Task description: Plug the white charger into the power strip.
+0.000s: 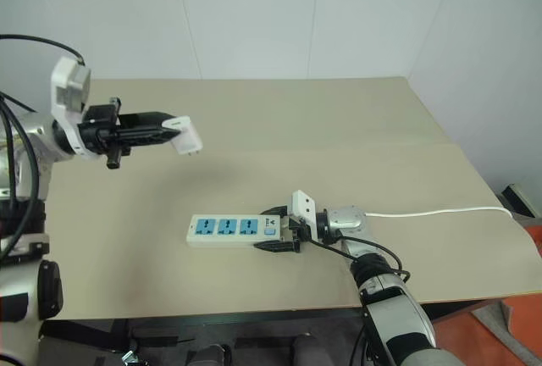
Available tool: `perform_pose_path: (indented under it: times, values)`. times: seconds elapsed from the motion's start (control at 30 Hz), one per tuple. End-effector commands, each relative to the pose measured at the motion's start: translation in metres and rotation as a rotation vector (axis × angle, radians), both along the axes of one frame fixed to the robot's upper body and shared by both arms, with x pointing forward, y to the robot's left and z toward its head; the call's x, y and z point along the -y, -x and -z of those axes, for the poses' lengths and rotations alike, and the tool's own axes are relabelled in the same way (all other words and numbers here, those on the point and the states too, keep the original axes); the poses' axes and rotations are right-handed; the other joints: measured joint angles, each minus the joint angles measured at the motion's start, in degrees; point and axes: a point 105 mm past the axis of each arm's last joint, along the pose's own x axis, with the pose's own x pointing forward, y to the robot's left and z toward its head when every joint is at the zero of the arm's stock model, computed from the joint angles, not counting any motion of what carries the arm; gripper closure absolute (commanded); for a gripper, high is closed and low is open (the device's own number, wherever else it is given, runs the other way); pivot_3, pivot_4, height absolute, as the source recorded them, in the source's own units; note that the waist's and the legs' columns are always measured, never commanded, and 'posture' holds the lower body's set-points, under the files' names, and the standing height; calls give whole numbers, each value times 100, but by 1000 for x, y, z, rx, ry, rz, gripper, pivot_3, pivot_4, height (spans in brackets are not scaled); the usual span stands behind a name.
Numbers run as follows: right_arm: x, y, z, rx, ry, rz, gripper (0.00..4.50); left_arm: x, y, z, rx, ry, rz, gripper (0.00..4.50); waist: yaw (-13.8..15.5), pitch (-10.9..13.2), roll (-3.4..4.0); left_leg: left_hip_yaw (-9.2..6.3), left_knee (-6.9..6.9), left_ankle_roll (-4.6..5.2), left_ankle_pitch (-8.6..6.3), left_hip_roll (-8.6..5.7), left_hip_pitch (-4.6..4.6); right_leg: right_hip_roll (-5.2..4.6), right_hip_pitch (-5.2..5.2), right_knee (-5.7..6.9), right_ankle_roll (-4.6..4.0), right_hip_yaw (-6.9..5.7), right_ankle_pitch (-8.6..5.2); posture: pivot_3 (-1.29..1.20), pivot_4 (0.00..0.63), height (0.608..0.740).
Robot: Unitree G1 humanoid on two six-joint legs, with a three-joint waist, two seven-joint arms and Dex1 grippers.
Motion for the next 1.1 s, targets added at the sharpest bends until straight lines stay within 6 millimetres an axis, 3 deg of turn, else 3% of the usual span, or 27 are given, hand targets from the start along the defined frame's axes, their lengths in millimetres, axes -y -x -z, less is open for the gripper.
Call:
perform_pose_path:
  times: [0.03, 0.5, 0.83, 1.1]
  values:
    - [-8, 7, 6, -17, 47, -66, 1087, 12, 14, -2, 40, -22, 69, 3528, -2, 0, 0, 1, 0, 0, 0, 0, 1, 0, 1, 0, 0, 0, 0, 0, 150, 740]
    - [-18, 11, 16, -53, 54, -81, 1087, 47, 19, 36, -33, -98, 215, 3528, -38, -1, -1, 1, -4, 0, 0, 2, 9, 5, 2, -1, -3, 4, -2, 0, 150, 740]
    - [-18, 10, 20, -59, 52, -57, 1087, 57, 20, 49, -63, -110, 256, 3528, -89, -3, -2, 0, -8, 0, 0, 5, 20, 12, 9, 0, -3, 9, -2, 0, 150, 740]
    - [-18, 9, 19, -54, 49, -48, 1087, 64, 20, 71, -100, -126, 264, 3528, -124, -3, -3, 0, -10, 0, 0, 5, 22, 12, 11, 0, -3, 10, -2, 0, 150, 740]
